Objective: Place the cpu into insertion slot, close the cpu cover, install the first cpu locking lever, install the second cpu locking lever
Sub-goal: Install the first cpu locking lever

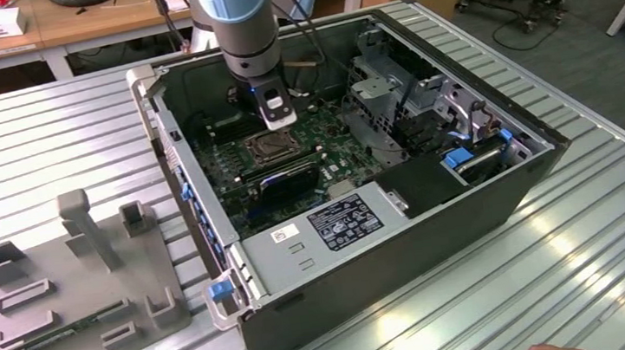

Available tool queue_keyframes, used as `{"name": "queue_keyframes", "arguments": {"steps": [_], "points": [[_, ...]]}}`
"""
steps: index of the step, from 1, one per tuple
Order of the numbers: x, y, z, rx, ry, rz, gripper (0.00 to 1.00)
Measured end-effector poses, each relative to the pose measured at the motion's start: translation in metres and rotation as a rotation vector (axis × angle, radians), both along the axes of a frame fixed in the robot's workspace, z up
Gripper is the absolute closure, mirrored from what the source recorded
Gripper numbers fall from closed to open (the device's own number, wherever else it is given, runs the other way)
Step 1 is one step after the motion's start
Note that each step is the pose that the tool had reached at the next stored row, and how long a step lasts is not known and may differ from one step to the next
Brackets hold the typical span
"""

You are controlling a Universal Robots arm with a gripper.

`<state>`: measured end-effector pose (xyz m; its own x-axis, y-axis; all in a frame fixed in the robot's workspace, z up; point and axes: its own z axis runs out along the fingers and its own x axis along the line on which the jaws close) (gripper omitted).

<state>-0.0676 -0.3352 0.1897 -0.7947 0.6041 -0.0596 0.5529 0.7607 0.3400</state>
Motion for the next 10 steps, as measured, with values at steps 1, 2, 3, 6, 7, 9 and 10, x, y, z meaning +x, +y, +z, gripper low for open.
{"name": "queue_keyframes", "arguments": {"steps": [1, 2, 3, 6, 7, 9, 10], "points": [[0.0002, 0.0000, -0.0003, -0.0002, 0.0000, 0.000, 0.89], [0.0006, 0.0002, -0.0010, 0.0006, -0.0012, 0.000, 0.89], [0.0008, 0.0002, -0.0014, 0.0008, -0.0010, 0.000, 0.89], [0.0008, 0.0001, -0.0012, 0.0000, -0.0003, 0.000, 0.89], [0.0008, 0.0001, -0.0012, -0.0001, -0.0003, 0.000, 0.89], [0.0009, 0.0001, -0.0008, -0.0001, -0.0002, 0.000, 0.89], [0.0010, 0.0000, -0.0002, -0.0003, -0.0001, 0.000, 0.89]]}}
